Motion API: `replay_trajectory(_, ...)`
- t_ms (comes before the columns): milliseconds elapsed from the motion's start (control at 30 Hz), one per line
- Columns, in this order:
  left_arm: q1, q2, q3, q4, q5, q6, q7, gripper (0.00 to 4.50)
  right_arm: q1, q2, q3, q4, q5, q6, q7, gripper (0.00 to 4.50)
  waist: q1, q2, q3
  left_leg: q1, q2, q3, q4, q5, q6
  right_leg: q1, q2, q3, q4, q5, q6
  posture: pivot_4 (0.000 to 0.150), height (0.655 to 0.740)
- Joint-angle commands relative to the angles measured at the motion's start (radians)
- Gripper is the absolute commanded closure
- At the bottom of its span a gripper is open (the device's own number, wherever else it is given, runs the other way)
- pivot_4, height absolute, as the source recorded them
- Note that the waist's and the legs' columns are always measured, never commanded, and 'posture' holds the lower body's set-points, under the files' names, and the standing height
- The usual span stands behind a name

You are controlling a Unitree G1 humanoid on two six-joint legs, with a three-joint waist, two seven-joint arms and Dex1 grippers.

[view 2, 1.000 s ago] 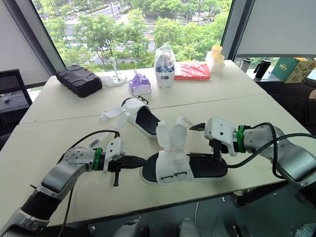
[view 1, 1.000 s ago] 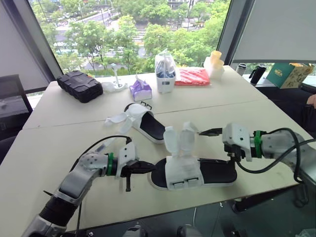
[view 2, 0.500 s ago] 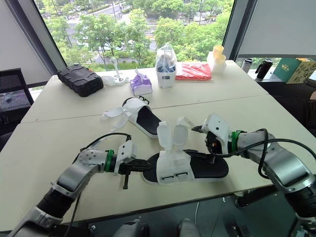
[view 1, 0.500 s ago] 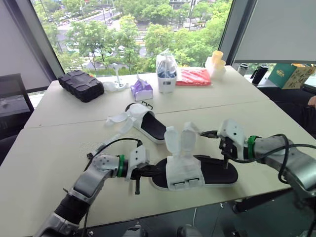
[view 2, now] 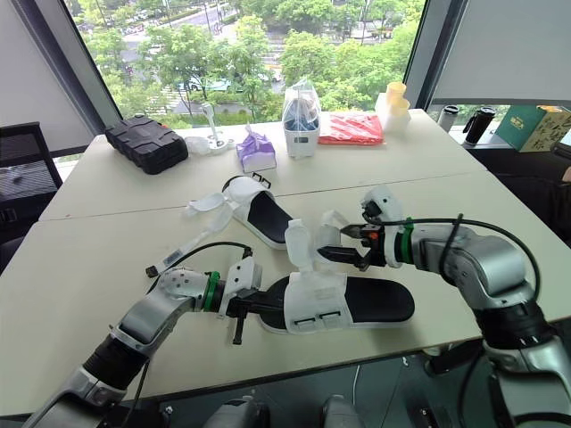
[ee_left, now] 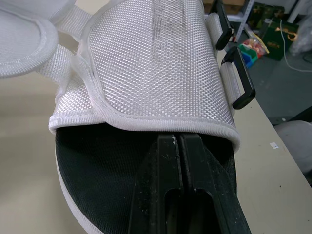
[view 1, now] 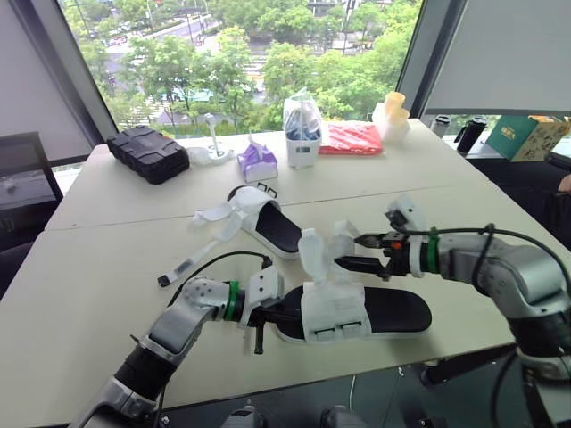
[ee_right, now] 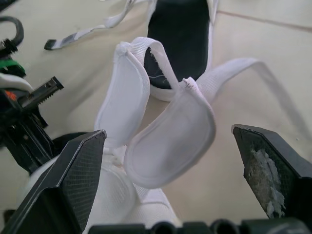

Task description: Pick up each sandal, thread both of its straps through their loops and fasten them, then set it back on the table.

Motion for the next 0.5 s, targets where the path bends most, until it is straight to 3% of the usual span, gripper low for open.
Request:
replay_trajectory(33, -0.015, -0.003, 0.005, -0.009, 0.003, -0.004, 0.002, 4.48, -0.108, 0.084, -0.039, 0.178, 0.020, 0.081, -0.005, 0.00, -0.003, 0.000, 0.000, 0.000, 0.000, 0.000, 0.000, 0.000, 0.000, 0.000, 0.000, 0.000, 0.000, 0.000, 0.000, 0.150, 0.7400)
replay_trajectory(200, -0.018, -0.006, 0.008, -0.013, 0.006, -0.001, 0.008, 4.48, -0.247, 0.203, -0.106, 0.428, 0.012, 0.099, -0.005, 0.00, -0.002, 0.000, 0.000, 0.000, 0.000, 0.000, -0.001, 0.000, 0.000, -0.002, 0.000, 0.000, 0.001, 0.002, 0.003, 0.150, 0.7400)
replay_trajectory(500, -0.013, -0.007, 0.011, -0.029, 0.006, 0.009, 0.027, 4.48, -0.400, 0.301, -0.232, 0.653, 0.002, 0.064, -0.031, 0.00, -0.001, 0.001, 0.000, -0.007, 0.000, 0.000, -0.001, 0.000, 0.000, -0.009, 0.002, 0.000, 0.004, 0.002, 0.003, 0.150, 0.7400)
